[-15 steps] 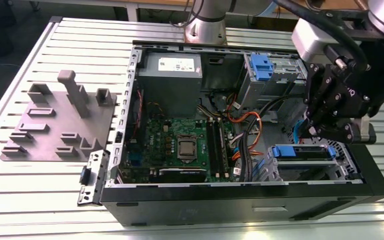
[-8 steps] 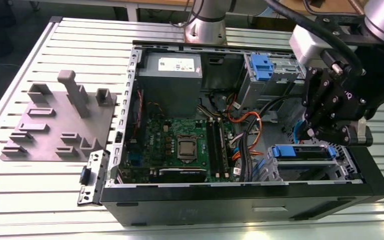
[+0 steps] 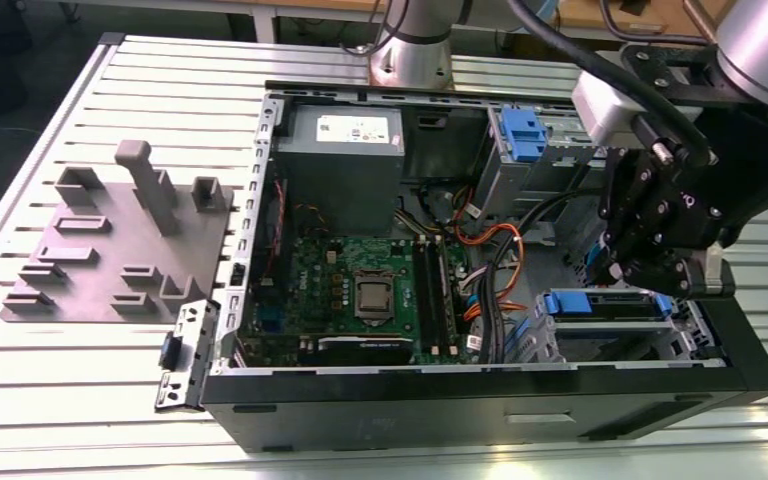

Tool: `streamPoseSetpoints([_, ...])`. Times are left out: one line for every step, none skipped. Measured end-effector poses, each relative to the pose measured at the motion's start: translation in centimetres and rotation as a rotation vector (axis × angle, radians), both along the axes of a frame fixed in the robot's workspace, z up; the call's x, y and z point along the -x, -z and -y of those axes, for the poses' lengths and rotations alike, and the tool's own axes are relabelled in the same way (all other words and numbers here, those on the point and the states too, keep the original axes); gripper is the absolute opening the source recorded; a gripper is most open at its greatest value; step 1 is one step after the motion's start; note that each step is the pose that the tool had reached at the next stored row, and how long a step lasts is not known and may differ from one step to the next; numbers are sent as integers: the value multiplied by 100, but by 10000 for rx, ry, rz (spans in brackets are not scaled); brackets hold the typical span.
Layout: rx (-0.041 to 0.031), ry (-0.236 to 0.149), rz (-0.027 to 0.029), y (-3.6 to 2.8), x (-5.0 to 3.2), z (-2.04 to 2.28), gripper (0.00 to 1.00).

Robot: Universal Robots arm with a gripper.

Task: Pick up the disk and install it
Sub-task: 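Insert the disk into the insertion slot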

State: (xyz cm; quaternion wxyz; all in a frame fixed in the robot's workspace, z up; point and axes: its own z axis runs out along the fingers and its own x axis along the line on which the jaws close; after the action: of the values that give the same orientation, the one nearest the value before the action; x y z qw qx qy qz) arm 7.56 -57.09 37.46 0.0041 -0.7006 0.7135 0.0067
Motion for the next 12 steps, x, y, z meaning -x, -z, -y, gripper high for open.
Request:
streamPoseSetpoints([0, 1, 0, 5, 0, 0, 11])
streamPoseSetpoints([0, 0, 0, 5, 0, 0, 11])
streamPoseSetpoints([-1, 0, 0, 6, 0, 0, 11])
streamPoseSetpoints([-2, 0, 0, 9, 0, 0, 11])
streamPoseSetpoints([-4, 0, 1, 15, 0, 0, 11])
streamPoseSetpoints([-2, 0, 0, 21, 0, 0, 11])
streamPoseSetpoints([-1, 0, 0, 28, 0, 0, 11])
streamPoseSetpoints([0, 0, 0, 35, 0, 0, 11])
streamPoseSetpoints([0, 0, 0, 38, 0, 0, 11])
streamPoseSetpoints([1, 0, 0, 37, 0, 0, 11])
streamPoseSetpoints([1, 0, 0, 37, 0, 0, 11])
streamPoseSetpoints([1, 0, 0, 38, 0, 0, 11])
